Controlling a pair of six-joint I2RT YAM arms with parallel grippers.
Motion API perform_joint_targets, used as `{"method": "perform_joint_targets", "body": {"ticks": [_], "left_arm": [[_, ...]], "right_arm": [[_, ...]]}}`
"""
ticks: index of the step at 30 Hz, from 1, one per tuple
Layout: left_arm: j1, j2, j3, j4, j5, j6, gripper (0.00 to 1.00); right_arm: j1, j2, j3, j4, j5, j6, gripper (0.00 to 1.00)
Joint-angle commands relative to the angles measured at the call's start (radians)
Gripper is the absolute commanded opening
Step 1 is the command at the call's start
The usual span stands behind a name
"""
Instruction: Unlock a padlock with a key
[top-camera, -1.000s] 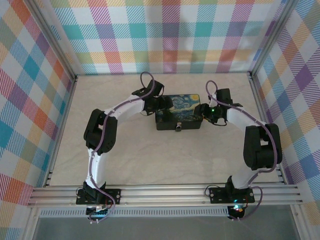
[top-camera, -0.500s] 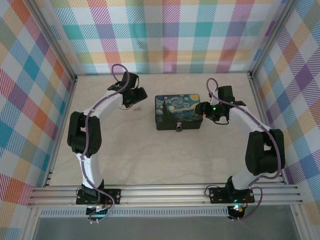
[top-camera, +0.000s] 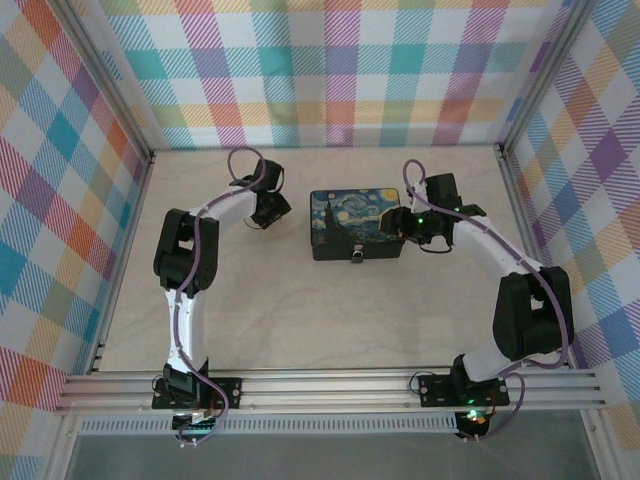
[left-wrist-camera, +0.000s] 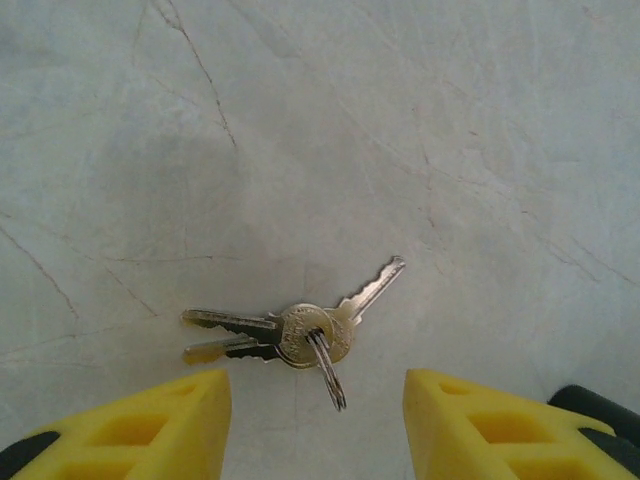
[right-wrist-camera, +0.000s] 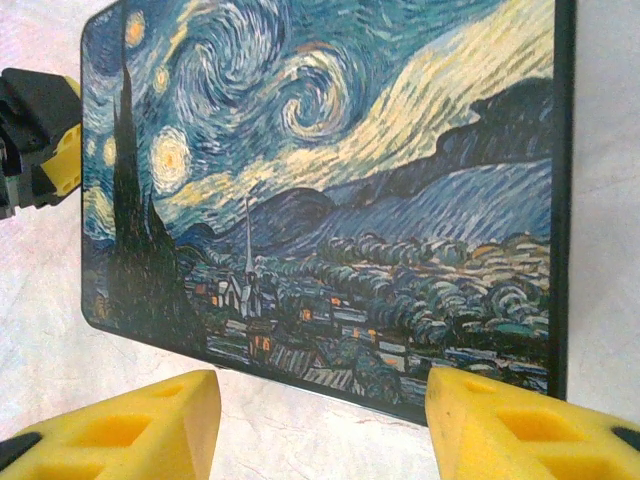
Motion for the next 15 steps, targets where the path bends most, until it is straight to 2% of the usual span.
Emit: {"method": "perform_joint_targets", "body": {"ticks": [1, 15], "left_arm": [[-0.007, 0.016, 0.015, 0.025, -0.005, -0.040, 0.45], [-0.016, 0.052, 0.031, 0.031, 0.006, -0.034, 0.32]], "right_arm": [[0.005, -0.027, -0.016, -0.004, 0.001, 0.000, 0.57], [0.013, -0.023, -0.043, 0.017, -0.005, 0.008, 0.56]]}}
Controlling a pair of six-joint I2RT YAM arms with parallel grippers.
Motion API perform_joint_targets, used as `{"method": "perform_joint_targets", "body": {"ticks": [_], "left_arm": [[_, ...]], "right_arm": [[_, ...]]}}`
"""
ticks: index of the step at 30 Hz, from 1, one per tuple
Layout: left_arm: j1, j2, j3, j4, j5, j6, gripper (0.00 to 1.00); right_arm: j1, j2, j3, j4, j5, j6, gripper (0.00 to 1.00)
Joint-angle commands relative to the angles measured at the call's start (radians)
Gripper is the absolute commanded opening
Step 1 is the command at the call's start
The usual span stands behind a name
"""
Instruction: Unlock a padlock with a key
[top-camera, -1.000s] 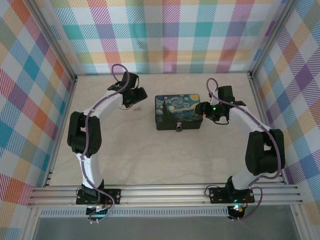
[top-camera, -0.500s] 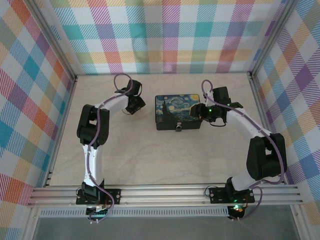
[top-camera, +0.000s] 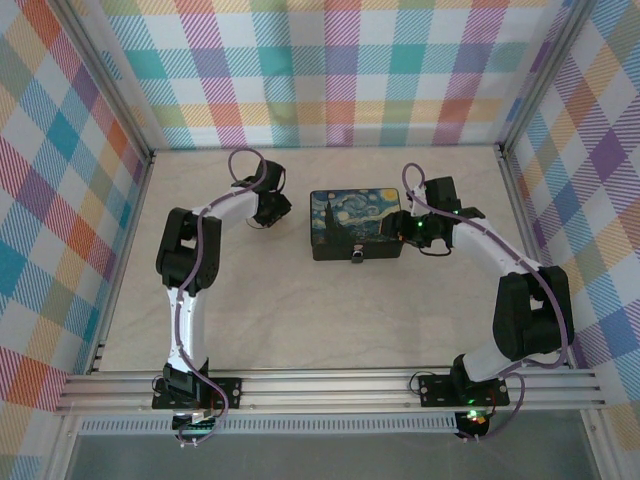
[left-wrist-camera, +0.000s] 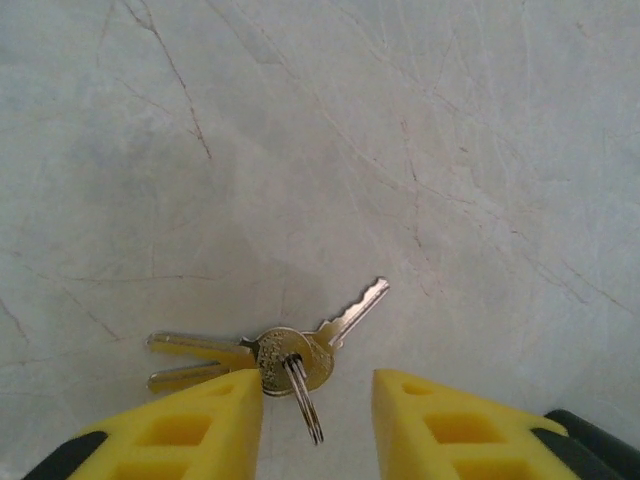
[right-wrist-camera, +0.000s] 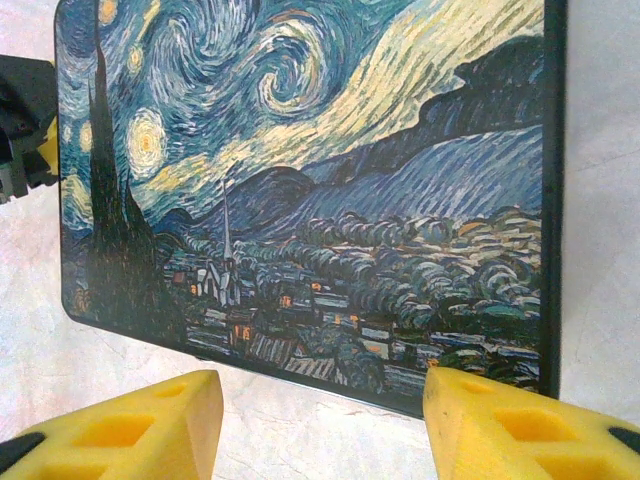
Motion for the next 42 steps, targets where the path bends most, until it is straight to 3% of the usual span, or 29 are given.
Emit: {"method": "perform_joint_targets", "body": {"ticks": [1, 4, 8, 14, 20, 26, 31, 36, 42], "left_arm": [[-0.008, 0.031, 0.030, -0.014, 0.003, -0.004, 0.32], [-0.008, 0.039, 0.032, -0.015, 0.001, -0.003, 0.29], [-0.010, 0.031, 0.019, -0.006, -0.002, -0.003, 0.14], [-0.011, -0.012, -0.002, -0.016, 0.002, 0.029, 0.00], [-0.014, -0.182, -0.093, -0.027, 0.066, 0.155, 0.00], [-0.023, -0.406, -0.156, -0.115, 0.209, 0.301, 0.00], [-0.075, -0.548, -0.150, -0.193, 0.301, 0.395, 0.00], [-0.131, -0.632, -0.129, -0.206, 0.443, 0.433, 0.00], [-0.200, -0.630, -0.082, -0.243, 0.530, 0.480, 0.00]], "right_arm": [[0.005, -0.026, -0.018, 0.004, -0.009, 0.005, 0.56], [0.006, -0.032, -0.023, 0.002, -0.009, 0.005, 0.56], [0.006, -0.044, -0.028, 0.000, -0.008, 0.003, 0.56], [0.015, -0.059, -0.031, -0.008, -0.011, 0.004, 0.56], [0.103, -0.107, -0.061, -0.002, -0.043, 0.015, 0.57], [0.205, -0.152, -0.124, 0.139, -0.125, 0.108, 0.56], [0.229, -0.142, -0.143, 0.292, -0.214, 0.199, 0.55], [0.263, -0.168, -0.166, 0.441, -0.262, 0.106, 0.55], [0.268, -0.217, -0.148, 0.453, -0.240, -0.053, 0.54]]}}
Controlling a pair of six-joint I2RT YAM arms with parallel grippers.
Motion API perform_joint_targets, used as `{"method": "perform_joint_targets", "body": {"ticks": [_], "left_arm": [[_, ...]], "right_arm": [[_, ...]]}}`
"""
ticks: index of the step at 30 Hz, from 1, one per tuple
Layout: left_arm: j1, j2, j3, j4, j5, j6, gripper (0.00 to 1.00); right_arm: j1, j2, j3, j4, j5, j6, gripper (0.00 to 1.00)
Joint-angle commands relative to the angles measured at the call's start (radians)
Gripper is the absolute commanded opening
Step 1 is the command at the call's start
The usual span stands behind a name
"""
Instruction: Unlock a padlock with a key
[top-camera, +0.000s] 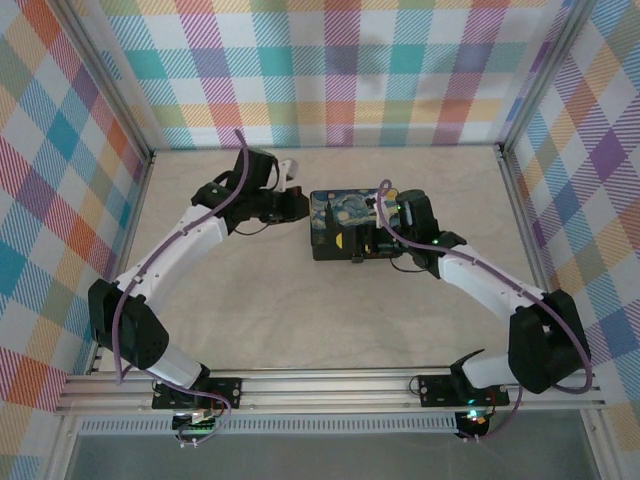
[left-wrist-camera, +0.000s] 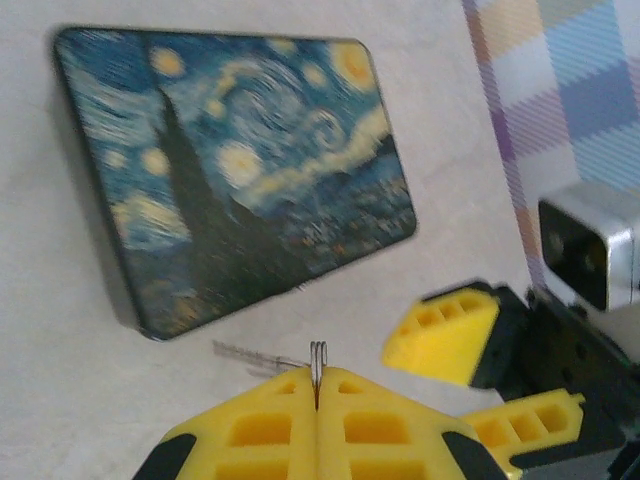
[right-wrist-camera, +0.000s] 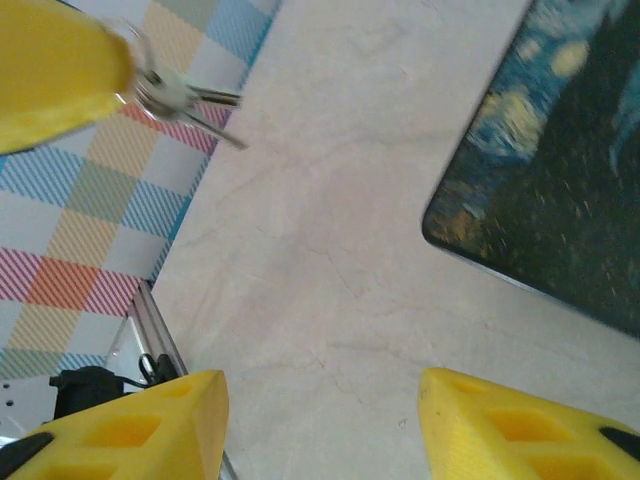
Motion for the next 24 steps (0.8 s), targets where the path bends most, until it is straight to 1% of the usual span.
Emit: {"method": "perform_joint_targets", "body": {"ticks": [1, 3, 6, 10, 15, 20, 24], "left_arm": [[-0.028, -0.006, 0.042, -0.041, 0.098, 0.046, 0.00], [-0.045, -0.005, 0.045, -0.035, 0.104, 0.046, 0.00], [-0.060, 0.001, 0.045, -0.010, 0.148, 0.041, 0.00], [-0.074, 0.020, 0.061, -0.016, 0.158, 0.040, 0.00], [-0.088, 0.042, 0.076, -0.019, 0.166, 0.038, 0.00], [-0.100, 0.060, 0.100, -0.034, 0.167, 0.044, 0.00], [-0.109, 0.068, 0.108, -0.038, 0.174, 0.047, 0.00]], "right_arm": [[0.006, -0.047, 0.006, 0.066, -0.008, -0.129, 0.54], [0.006, -0.057, 0.011, 0.067, -0.024, -0.174, 0.55], [0.008, -0.057, 0.030, 0.055, -0.070, -0.234, 0.54], [0.008, -0.059, 0.046, 0.021, -0.091, -0.293, 0.51], [0.008, -0.062, 0.045, 0.033, -0.106, -0.310, 0.51], [0.007, -0.055, 0.058, 0.034, -0.066, -0.314, 0.51], [0.007, -0.022, 0.096, 0.004, -0.067, -0.319, 0.48]]}}
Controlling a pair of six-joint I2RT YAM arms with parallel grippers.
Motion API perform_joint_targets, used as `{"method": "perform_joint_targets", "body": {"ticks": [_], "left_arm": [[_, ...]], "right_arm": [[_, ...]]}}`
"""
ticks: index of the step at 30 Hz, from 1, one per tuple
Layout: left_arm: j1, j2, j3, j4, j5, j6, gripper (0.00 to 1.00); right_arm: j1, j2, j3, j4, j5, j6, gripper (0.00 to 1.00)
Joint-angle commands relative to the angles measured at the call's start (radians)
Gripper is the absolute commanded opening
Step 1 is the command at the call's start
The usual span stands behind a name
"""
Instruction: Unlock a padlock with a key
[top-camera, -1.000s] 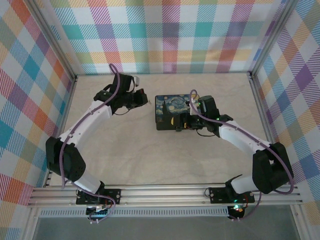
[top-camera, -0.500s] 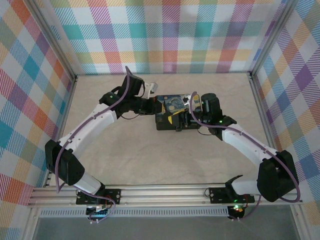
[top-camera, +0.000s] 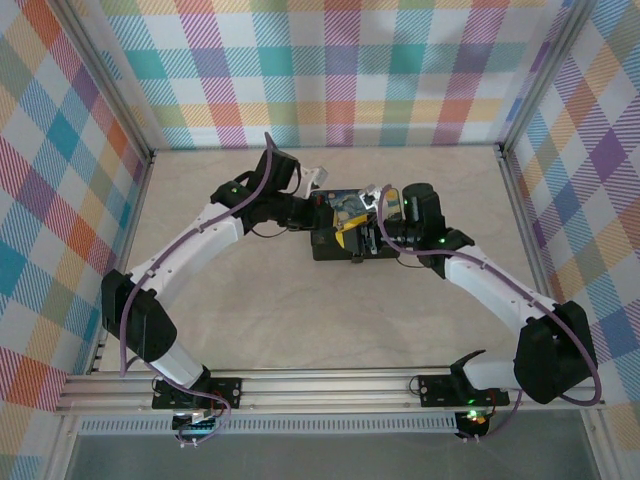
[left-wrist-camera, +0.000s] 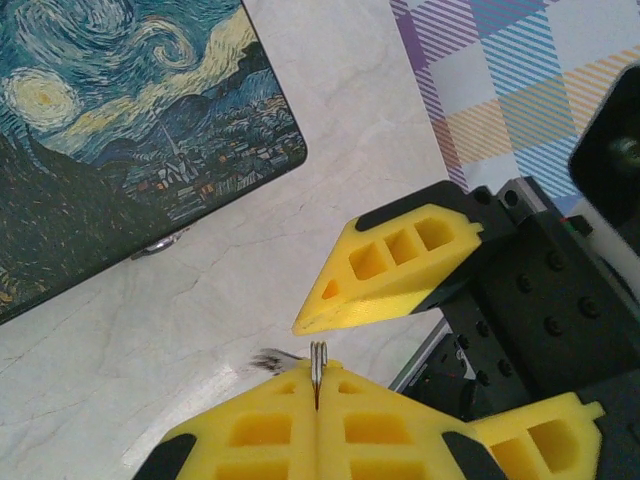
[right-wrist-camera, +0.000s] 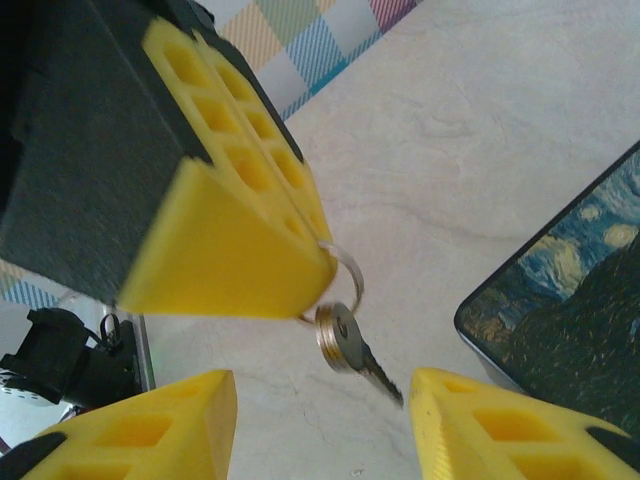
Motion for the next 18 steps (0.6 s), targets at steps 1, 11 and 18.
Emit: {"method": "perform_joint_targets", "body": {"ticks": [1, 11, 18], "left_arm": [[-0.021, 0.006, 0.047, -0.028, 0.036, 0.029, 0.00], [-0.024, 0.011, 0.054, -0.047, 0.030, 0.040, 0.00], [-0.025, 0.012, 0.052, -0.057, 0.033, 0.046, 0.00]], "right_arm": [[0.008, 0.025, 0.057, -0.014, 0.000, -0.031, 0.47], [0.008, 0.047, 0.059, -0.010, 0.028, -0.032, 0.31], [0.008, 0.042, 0.058, 0.000, 0.022, -0.018, 0.15]]}}
